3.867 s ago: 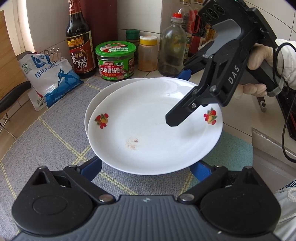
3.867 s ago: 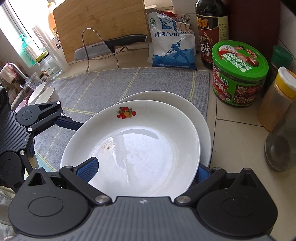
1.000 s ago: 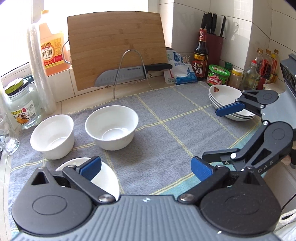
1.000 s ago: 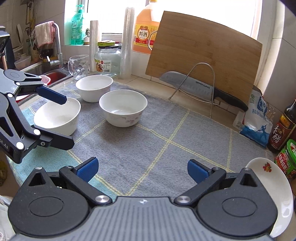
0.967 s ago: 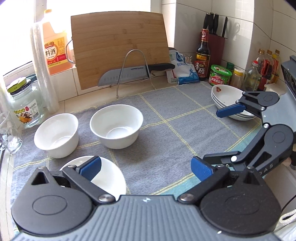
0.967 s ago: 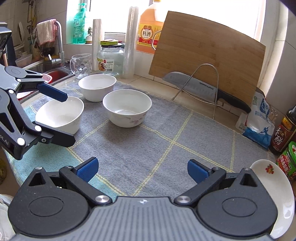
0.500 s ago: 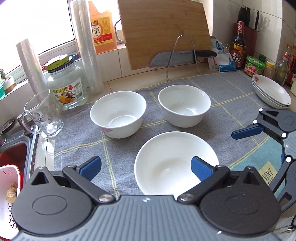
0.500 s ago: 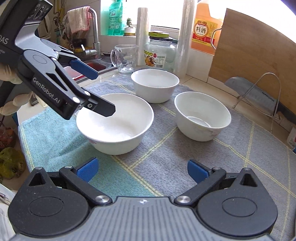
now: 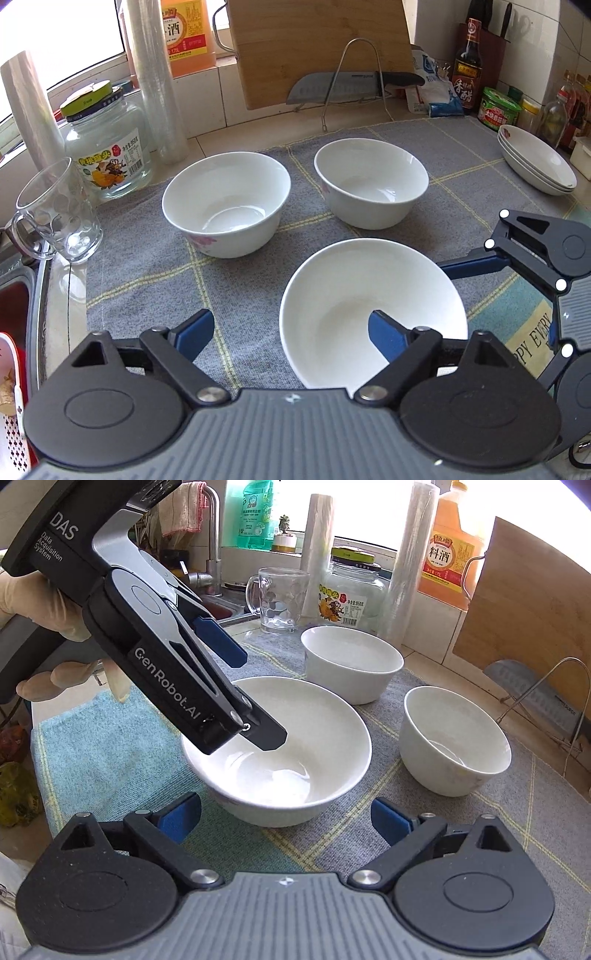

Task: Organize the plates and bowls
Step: 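Close the left gripper on the rim of the white bowl, then carry the white bowl with the left gripper toward the plate stack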

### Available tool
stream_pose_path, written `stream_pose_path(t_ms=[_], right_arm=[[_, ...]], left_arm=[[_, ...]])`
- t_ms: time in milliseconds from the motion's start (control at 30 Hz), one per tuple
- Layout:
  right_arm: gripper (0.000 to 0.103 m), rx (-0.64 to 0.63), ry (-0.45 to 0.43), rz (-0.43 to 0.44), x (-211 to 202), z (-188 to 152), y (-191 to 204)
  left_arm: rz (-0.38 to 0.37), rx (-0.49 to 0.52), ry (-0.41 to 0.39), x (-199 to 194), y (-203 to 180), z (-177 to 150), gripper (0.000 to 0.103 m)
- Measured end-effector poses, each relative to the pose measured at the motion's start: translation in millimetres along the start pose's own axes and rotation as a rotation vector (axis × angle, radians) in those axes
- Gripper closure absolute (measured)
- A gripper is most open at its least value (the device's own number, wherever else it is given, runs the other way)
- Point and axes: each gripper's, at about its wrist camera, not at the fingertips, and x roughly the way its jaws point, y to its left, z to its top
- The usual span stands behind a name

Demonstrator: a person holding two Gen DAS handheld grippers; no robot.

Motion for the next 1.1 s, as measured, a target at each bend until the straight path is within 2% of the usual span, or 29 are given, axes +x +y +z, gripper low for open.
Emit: stream_pose_path(t_ms=[100, 300, 567, 1100], right_arm=[[0.013, -0.002, 0.0, 0.004, -1.5, 0.6, 0.1], [0.02, -0.031, -0.009, 0.011, -3.5, 2.3, 2.8], [0.021, -0.047, -0.013, 0.009, -4.4, 3.0, 5.4], [0.021, -0.036, -0.006, 0.009, -7.0, 5.1, 3.8]], left_arm=[[-0.022, 0.004, 0.003, 1.0, -1.8, 1.7, 0.023], [-0.058, 0.006, 0.015, 3.0, -4.4, 2.4, 0.034], [-0.087, 0.018, 0.029, 3.2, -7.6, 2.3, 0.048], [-0.112, 0.017, 0.031, 1.5, -6.9, 5.2, 0.05]])
